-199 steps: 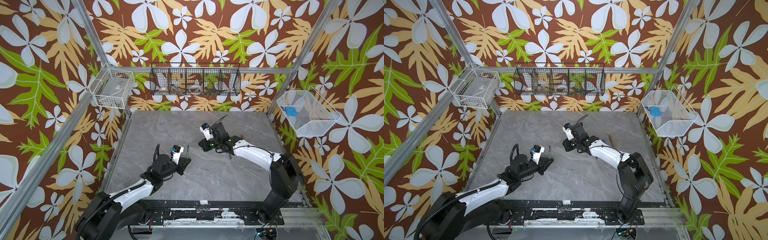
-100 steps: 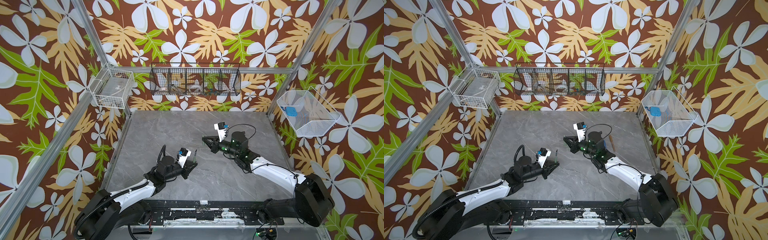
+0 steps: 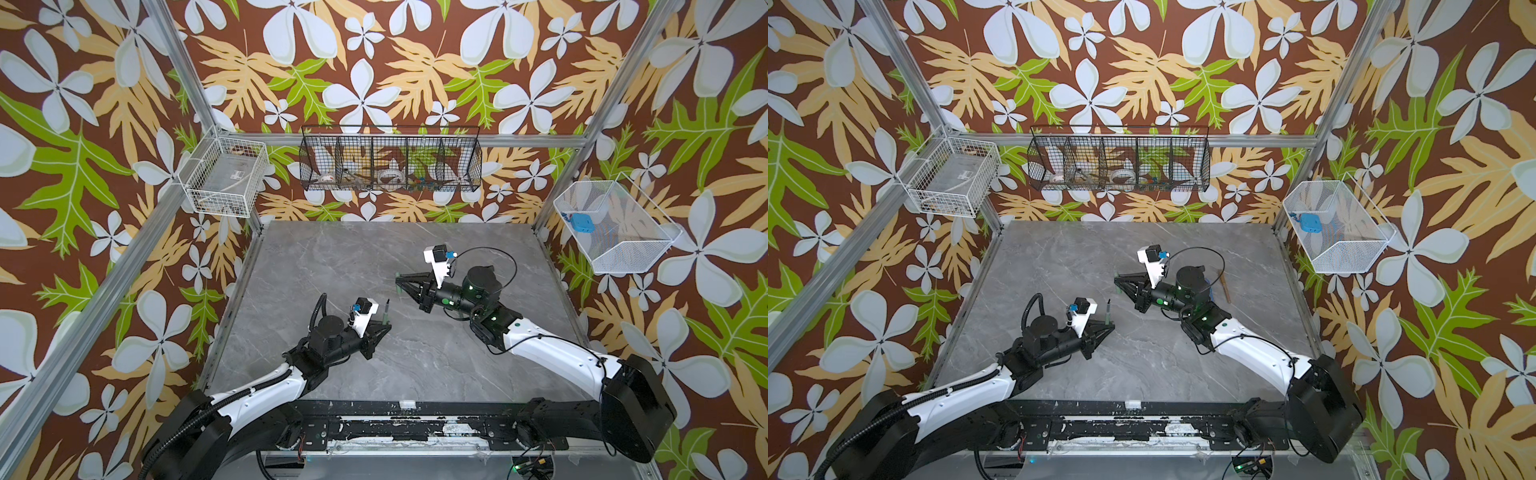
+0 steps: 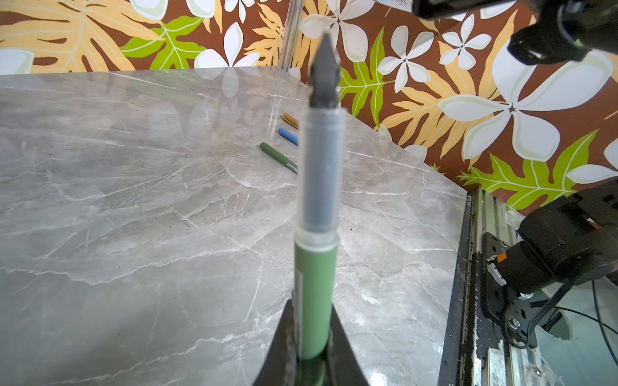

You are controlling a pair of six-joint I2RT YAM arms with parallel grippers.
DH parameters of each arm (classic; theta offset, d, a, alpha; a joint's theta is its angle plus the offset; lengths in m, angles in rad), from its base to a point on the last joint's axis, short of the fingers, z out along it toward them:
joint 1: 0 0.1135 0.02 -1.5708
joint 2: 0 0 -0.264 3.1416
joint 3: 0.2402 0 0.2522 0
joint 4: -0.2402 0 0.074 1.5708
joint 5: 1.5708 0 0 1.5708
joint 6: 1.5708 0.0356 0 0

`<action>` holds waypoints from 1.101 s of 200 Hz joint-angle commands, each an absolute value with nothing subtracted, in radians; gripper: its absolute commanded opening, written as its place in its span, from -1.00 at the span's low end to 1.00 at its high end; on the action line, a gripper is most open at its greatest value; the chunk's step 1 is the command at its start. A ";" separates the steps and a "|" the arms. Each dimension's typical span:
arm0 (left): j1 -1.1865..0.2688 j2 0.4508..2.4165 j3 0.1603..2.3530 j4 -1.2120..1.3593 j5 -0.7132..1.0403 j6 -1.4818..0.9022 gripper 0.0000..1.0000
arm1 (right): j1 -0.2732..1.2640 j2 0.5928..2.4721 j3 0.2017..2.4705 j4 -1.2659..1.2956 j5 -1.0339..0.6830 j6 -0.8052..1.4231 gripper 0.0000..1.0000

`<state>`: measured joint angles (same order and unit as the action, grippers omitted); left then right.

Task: Insert the pens into the pen caps
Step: 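Lift the green cap with the right gripper and carry it toward the left gripper, then align the held cap above the fountain pen nib held by the left gripper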

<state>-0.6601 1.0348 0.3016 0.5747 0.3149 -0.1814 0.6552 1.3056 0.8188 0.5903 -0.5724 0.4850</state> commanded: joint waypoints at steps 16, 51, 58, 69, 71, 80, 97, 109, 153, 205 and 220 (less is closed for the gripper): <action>-0.666 0.986 0.278 0.621 0.276 -0.166 -1.00 | 0.691 1.285 0.815 0.657 -0.572 0.474 -0.77; -0.666 0.986 0.287 0.608 0.278 -0.173 -1.00 | 0.727 1.304 0.835 0.669 -0.563 0.470 -0.79; -0.666 0.988 0.287 0.607 0.282 -0.175 -1.00 | 0.733 1.309 0.841 0.667 -0.560 0.464 -0.79; -0.666 0.985 0.286 0.609 0.282 -0.177 -1.00 | 0.739 1.316 0.853 0.660 -0.558 0.456 -0.79; -0.666 0.984 0.286 0.609 0.283 -0.178 -1.00 | 0.740 1.318 0.854 0.659 -0.557 0.455 -0.79; -0.666 0.979 0.285 0.610 0.282 -0.178 -1.00 | 0.742 1.324 0.857 0.656 -0.550 0.447 -0.79; -0.666 0.971 0.283 0.611 0.278 -0.182 -1.00 | 0.748 1.334 0.859 0.658 -0.517 0.438 -0.81; -0.666 0.965 0.282 0.614 0.279 -0.184 -1.00 | 0.753 1.341 0.862 0.660 -0.505 0.433 -0.81; -0.666 0.944 0.273 0.612 0.276 -0.187 -1.00 | 0.771 1.367 0.871 0.658 -0.461 0.406 -0.81; -0.666 0.944 0.274 0.615 0.278 -0.190 -1.00 | 0.775 1.373 0.867 0.673 -0.477 0.414 -0.81; -0.666 0.942 0.269 0.624 0.277 -0.192 -1.00 | 0.775 1.372 0.864 0.681 -0.487 0.419 -0.81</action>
<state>-0.6651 0.9455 0.2741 0.5850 0.2852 -0.1833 0.7727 1.3754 0.8658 0.6376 -0.4728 0.4149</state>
